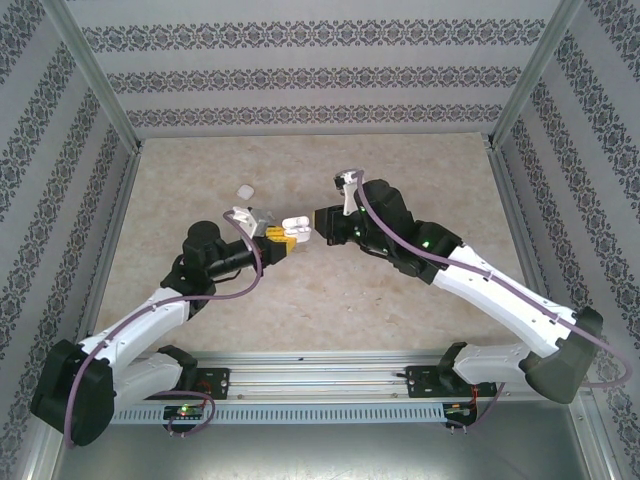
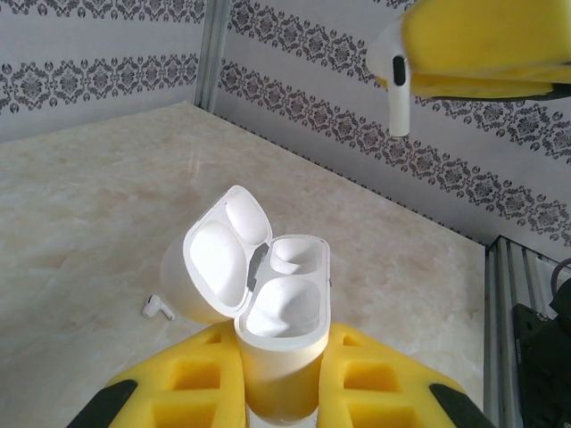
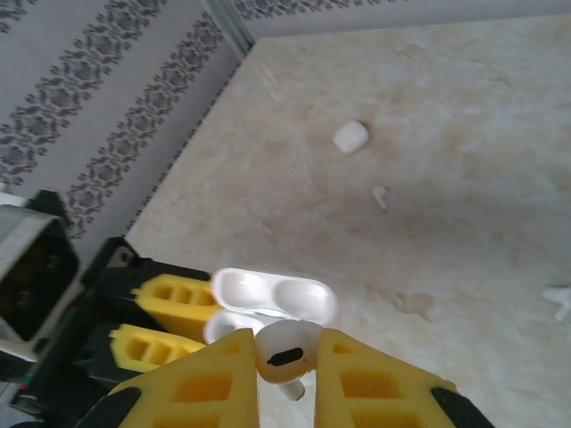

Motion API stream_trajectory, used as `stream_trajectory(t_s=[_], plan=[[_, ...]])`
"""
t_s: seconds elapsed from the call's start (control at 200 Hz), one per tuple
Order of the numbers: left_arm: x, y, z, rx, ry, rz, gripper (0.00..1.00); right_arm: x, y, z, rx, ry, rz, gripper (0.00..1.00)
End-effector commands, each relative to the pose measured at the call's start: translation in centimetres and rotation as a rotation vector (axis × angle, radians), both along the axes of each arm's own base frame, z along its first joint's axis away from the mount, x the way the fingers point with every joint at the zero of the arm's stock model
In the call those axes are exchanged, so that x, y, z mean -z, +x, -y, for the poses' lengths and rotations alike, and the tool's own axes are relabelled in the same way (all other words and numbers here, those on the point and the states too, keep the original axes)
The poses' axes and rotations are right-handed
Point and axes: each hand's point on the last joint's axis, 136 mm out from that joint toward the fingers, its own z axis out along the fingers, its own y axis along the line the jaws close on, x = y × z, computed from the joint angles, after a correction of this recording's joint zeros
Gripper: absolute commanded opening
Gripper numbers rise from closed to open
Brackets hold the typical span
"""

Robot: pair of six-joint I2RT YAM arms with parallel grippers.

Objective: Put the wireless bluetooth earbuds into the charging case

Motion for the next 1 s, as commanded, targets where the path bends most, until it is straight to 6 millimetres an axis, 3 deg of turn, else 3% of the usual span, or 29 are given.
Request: stream_trajectory(t_s=[0.0, 0.405, 0.994], plan=[[-3.0, 0.4, 0.5, -0.004, -0.034, 0.118, 0.00, -1.5, 0.4, -1.3, -0.016, 0.058, 0.075, 0.17], [-3.5, 0.2, 0.7, -0.015, -0.042, 0.125, 0.00, -0.5, 0.5, -4.7, -0.098, 0.084, 0.049, 0.16], [-4.0, 0.3, 0.5, -0.028, -0.056, 0.135, 0.00, 2.7, 0.3, -6.0, -0.145, 0.019, -0.016, 0.14]])
